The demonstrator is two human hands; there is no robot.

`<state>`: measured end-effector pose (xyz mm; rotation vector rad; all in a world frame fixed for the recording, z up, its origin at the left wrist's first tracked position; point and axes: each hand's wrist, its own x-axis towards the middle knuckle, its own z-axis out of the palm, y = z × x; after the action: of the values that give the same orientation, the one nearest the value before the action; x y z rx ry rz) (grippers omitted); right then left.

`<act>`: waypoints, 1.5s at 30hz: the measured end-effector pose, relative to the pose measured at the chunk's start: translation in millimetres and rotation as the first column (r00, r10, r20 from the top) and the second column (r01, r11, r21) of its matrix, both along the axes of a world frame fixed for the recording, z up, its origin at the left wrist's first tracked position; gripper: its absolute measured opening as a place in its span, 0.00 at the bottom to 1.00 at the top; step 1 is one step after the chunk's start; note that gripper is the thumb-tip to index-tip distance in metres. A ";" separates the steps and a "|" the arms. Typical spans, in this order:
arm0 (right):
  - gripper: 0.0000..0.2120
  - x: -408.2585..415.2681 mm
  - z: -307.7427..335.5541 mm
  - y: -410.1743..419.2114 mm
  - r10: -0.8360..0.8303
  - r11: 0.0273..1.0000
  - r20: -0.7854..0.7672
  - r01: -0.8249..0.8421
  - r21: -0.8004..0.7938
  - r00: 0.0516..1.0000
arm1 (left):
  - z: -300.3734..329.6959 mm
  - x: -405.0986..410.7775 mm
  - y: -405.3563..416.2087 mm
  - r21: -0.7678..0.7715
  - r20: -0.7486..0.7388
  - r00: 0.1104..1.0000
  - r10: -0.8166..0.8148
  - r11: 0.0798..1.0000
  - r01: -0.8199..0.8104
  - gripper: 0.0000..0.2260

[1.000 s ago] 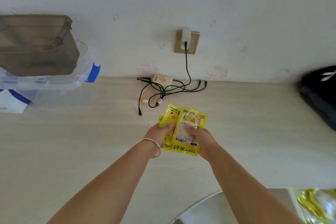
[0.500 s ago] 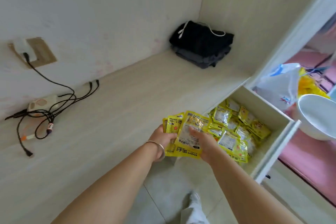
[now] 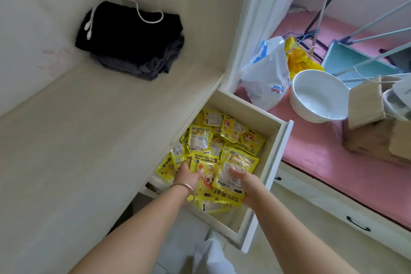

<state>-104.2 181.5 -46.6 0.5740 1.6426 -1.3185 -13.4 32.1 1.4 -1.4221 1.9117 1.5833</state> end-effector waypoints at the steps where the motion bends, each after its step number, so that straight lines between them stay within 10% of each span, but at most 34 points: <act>1: 0.58 -10.4 -15.9 3.7 0.001 1.000 0.011 -0.002 0.016 1.000 | -7.2 -9.3 -2.5 0.002 0.032 0.999 -0.007 1.000 0.007 0.32; 8: 0.31 -31.2 -5.7 -12.3 0.094 0.961 0.047 -0.103 0.256 0.995 | -55.9 -38.5 -32.3 -0.019 0.233 0.964 -0.124 0.991 0.132 0.27; 21: 0.36 -30.7 -50.1 -34.3 0.038 0.957 0.098 -0.064 0.284 0.994 | -110.1 -57.2 -57.0 -0.145 0.394 0.825 -0.404 0.860 0.490 0.18; 34: 0.25 -19.6 -39.4 -47.0 0.102 0.945 -0.234 -0.021 0.325 0.967 | -98.7 -48.9 -50.9 -0.313 0.275 0.904 -0.328 0.858 0.407 0.28; 40: 0.18 -9.3 -4.8 -18.2 0.404 0.841 -0.558 -0.055 0.538 0.725 | -63.4 -63.5 -15.3 -0.424 0.141 0.829 -0.541 0.724 0.544 0.22; 45: 0.23 -12.4 1.7 19.2 0.476 0.707 -0.714 0.260 0.658 0.513 | -41.2 -93.8 40.6 -0.451 0.017 0.609 -0.793 0.537 0.713 0.22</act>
<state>-116.6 200.8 -44.9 0.1544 3.0674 -0.7967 -107.1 72.7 -39.8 -0.3389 2.5799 0.9091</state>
